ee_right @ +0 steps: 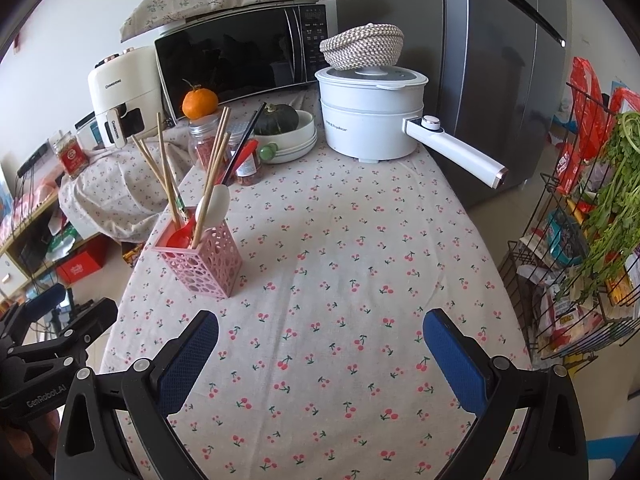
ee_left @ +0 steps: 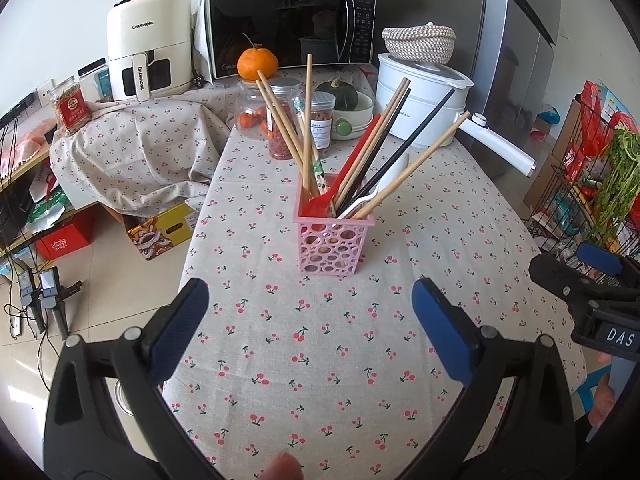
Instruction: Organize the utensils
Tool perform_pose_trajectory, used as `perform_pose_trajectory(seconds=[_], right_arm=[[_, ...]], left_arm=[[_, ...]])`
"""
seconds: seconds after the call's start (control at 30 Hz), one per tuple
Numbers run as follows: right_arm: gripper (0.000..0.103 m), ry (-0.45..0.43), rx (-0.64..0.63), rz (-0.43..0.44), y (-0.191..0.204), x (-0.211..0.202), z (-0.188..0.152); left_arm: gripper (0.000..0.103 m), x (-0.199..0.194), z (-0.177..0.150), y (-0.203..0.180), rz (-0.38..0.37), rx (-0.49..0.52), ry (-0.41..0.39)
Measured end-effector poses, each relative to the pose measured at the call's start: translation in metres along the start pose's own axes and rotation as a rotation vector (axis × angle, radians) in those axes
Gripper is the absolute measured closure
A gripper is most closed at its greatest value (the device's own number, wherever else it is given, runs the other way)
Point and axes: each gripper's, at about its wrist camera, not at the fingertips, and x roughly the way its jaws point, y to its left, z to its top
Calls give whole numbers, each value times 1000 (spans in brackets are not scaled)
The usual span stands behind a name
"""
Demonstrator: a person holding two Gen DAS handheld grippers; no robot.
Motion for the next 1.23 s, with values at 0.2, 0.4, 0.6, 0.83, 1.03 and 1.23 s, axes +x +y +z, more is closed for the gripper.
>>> perform_pose_trajectory(seconds=[0.2,0.4,0.6,0.83,1.03,1.23], right_arm=[[0,6,4,2,0,1,0],[0,5,4,3,1,1,0],[0,6,5,3,1,1,0],[0,8,1,0,0,1,-1],[0,8,4,-2,-1,2,-2],[0,9,3,-3,-2,2,-2]], left_arm=[[2,-2,-1,-1,0,1,-5],[2,-5,-1,-4,-5,12,-27],[2,-5,-1,-6,-6,11,-31],[2,-5,-1,-6,-11,4,-28],[2,-5,-1,-6,-10,5,-33],[2,-6,-1,-8,-19,2,-33]])
